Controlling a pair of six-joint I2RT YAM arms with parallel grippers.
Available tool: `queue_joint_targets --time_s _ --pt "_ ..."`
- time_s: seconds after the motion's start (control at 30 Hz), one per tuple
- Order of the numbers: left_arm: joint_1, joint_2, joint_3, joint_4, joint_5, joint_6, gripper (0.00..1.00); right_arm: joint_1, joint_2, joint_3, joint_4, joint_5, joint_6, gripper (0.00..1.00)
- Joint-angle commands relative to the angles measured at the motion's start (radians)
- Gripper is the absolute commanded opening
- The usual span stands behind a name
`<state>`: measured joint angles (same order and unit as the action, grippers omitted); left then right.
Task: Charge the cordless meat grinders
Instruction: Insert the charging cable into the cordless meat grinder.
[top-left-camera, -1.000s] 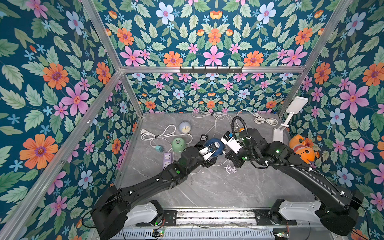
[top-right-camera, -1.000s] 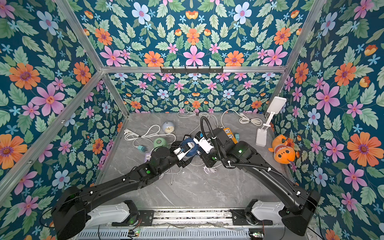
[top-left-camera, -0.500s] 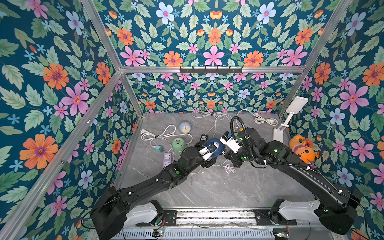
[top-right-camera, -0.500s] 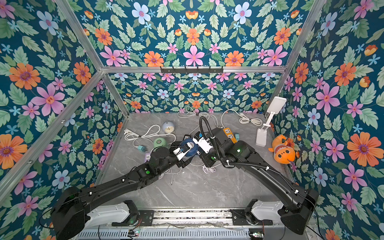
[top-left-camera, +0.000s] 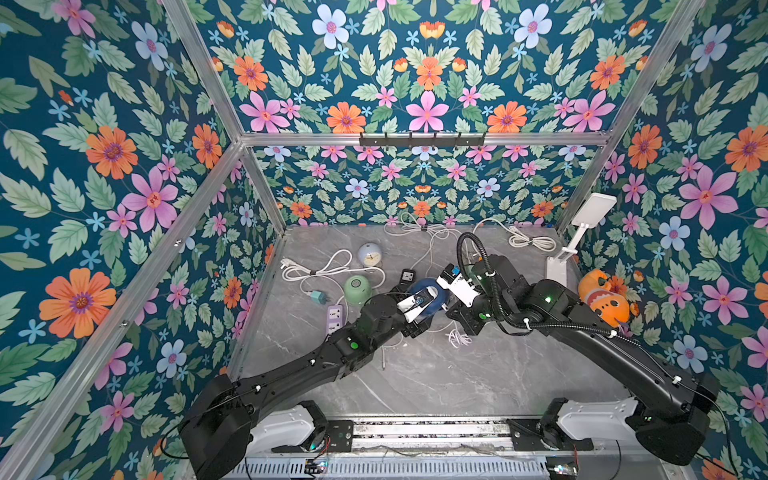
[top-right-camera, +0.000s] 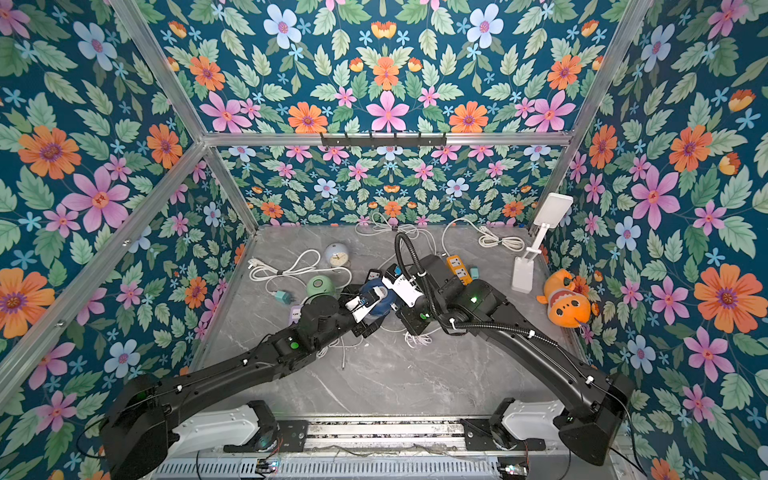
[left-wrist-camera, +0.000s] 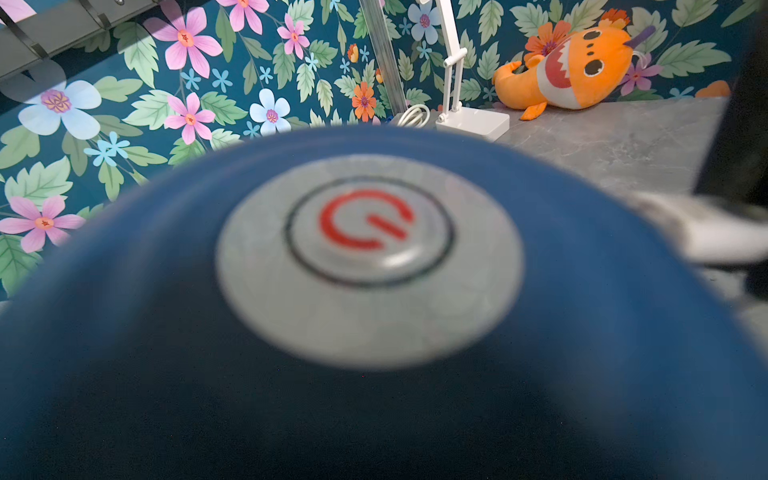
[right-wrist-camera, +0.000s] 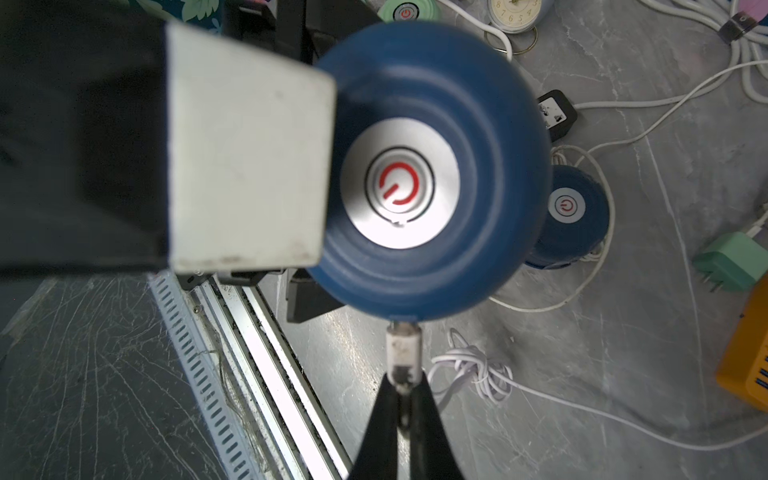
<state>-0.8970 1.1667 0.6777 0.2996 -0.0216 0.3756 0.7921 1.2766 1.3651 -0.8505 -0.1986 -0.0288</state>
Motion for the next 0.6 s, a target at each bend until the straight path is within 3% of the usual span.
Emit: queue_joint_targets --time_s 0.0,0.57 --pt "0.001 -0.007 0.005 0.021 0.013 0.021 0.44 0.003 0.005 0.008 0.016 -0.015 -0.009 0.0" --pt "-0.059 0.005 -0.003 -0.039 -0.004 0.072 0.35 0.001 0.027 0.045 0.083 -0.038 0.029 0.0"
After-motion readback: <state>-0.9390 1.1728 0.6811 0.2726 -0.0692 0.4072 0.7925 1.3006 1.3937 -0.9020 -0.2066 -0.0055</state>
